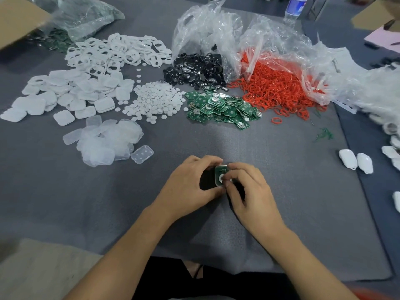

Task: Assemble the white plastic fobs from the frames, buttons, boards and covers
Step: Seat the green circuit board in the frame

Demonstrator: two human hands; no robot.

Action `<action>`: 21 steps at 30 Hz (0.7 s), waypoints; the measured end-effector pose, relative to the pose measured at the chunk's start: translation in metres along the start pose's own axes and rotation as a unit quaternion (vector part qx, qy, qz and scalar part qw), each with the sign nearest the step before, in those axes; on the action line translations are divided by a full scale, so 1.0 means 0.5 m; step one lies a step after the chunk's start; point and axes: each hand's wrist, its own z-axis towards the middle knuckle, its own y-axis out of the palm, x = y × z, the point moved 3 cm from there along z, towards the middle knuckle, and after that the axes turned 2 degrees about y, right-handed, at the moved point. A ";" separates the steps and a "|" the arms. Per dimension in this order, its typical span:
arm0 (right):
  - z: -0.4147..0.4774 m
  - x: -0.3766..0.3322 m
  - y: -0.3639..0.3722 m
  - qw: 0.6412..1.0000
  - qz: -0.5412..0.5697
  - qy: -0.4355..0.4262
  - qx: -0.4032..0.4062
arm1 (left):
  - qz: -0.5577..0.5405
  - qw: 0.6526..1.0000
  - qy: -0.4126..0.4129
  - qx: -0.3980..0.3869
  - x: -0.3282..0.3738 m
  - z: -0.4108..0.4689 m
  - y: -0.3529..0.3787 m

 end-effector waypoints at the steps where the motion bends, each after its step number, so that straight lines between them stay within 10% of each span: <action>1: 0.000 -0.002 -0.001 1.000 -0.012 -0.009 -0.004 | -0.002 1.000 0.000 -0.001 0.000 0.000 0.000; 21: 0.013 -0.021 -0.006 0.994 -0.061 -0.072 -0.051 | -0.009 1.000 0.000 0.009 -0.013 0.000 0.003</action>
